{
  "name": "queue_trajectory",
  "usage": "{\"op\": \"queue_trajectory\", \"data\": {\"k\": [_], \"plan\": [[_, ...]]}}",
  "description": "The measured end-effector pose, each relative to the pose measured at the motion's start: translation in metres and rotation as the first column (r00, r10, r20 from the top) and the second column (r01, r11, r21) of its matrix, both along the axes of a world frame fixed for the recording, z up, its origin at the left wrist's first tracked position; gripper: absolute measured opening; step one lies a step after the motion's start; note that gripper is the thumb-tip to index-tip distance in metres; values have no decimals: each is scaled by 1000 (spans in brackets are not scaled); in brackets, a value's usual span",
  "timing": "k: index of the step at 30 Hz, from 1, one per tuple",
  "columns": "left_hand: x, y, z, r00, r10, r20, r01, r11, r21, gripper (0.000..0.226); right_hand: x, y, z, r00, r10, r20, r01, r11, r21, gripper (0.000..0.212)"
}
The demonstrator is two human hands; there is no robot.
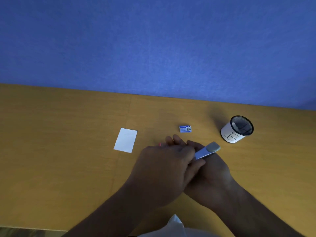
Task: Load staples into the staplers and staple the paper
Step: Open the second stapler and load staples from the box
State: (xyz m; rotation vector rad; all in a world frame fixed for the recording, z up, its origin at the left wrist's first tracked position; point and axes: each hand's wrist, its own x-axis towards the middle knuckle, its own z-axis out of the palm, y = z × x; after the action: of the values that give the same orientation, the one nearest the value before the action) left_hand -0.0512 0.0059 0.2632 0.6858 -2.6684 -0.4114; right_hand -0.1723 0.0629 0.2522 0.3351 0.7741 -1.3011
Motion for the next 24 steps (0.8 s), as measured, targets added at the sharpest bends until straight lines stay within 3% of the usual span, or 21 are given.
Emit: {"op": "queue_trajectory", "data": {"k": [3, 6, 9, 11, 13, 14, 15, 17, 18, 19, 22, 24], "plan": [[-3, -1, -8, 1000, 16, 2, -16, 997, 73, 25, 3, 1, -5, 999, -47, 4, 47, 998, 52, 37], [-1, -10, -18, 992, 127, -22, -112, 932, 346, 42, 6, -1, -5, 997, 3, -80, -3, 1000, -10, 36], [-1, -16, -17, 954, 266, -137, -106, 728, 677, 47, 5, -2, -6, 986, -5, -167, -4, 999, -52, 36], [-1, -19, -17, 925, 340, -171, -59, 574, 817, 51, 5, 0, -5, 978, -41, -204, 21, 995, -98, 37], [0, -22, -14, 907, 375, -189, 2, 446, 895, 47, 6, 2, -3, 925, -66, -374, 11, 989, -147, 29], [1, -22, -12, 899, 395, -192, 19, 403, 915, 45, 6, 2, -1, 850, -79, -520, -6, 987, -160, 22], [1, -23, -10, 892, 411, -190, 24, 375, 927, 46, 6, 4, 1, 720, -99, -687, -18, 987, -161, 14], [2, -23, -9, 887, 423, -183, 24, 354, 935, 54, 3, 6, 4, 304, -151, -941, -49, 984, -174, 13], [2, -23, -8, 886, 429, -176, 21, 343, 939, 57, 2, 8, 4, 118, -187, -975, -93, 976, -199, 18], [2, -22, -8, 884, 436, -171, 21, 328, 945, 56, 1, 9, 6, -1, -220, -976, -146, 965, -217, 23], [0, -20, -6, 885, 436, -164, 28, 304, 952, 49, -1, 10, 11, -208, -253, -945, -246, 948, -200, 35], [-1, -18, -4, 886, 430, -175, 41, 302, 952, 48, -3, 9, 15, -284, -259, -923, -279, 944, -178, 39]]}}
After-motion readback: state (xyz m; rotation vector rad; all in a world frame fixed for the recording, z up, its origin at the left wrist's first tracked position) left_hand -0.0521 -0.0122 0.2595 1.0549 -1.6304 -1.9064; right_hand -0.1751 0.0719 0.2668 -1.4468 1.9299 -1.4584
